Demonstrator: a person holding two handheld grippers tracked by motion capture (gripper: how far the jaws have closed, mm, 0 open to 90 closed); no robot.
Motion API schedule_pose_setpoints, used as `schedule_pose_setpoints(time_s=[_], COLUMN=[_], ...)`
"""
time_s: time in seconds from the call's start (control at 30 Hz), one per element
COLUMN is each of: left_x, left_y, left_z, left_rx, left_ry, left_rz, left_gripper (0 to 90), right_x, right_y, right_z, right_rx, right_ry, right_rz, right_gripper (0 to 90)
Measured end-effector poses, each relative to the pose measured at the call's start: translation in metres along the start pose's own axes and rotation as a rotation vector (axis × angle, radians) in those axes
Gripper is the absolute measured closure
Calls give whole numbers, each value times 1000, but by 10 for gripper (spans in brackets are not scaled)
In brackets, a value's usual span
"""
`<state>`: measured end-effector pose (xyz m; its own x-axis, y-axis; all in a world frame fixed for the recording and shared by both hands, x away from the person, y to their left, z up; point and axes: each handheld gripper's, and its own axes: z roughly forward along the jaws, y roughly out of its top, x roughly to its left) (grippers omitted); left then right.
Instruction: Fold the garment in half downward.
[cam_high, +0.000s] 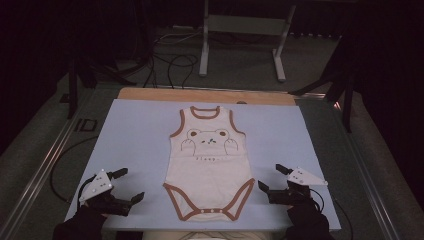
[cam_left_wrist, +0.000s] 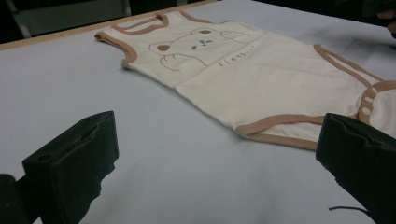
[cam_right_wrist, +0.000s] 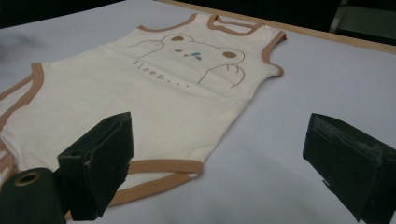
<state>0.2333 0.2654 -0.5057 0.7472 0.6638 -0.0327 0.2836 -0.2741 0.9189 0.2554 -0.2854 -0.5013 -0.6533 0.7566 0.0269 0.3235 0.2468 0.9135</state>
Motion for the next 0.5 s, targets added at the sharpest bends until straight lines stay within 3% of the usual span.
schedule_pose_setpoints(time_s=[0.5], left_x=[-3], left_y=[1], left_z=[4], left_rx=[8], left_ry=[-10], left_rz=[19], left_gripper=[7], right_x=[2], right_y=[1], right_z=[-1], right_rx=[21], right_ry=[9], right_rz=[-2], right_gripper=[88])
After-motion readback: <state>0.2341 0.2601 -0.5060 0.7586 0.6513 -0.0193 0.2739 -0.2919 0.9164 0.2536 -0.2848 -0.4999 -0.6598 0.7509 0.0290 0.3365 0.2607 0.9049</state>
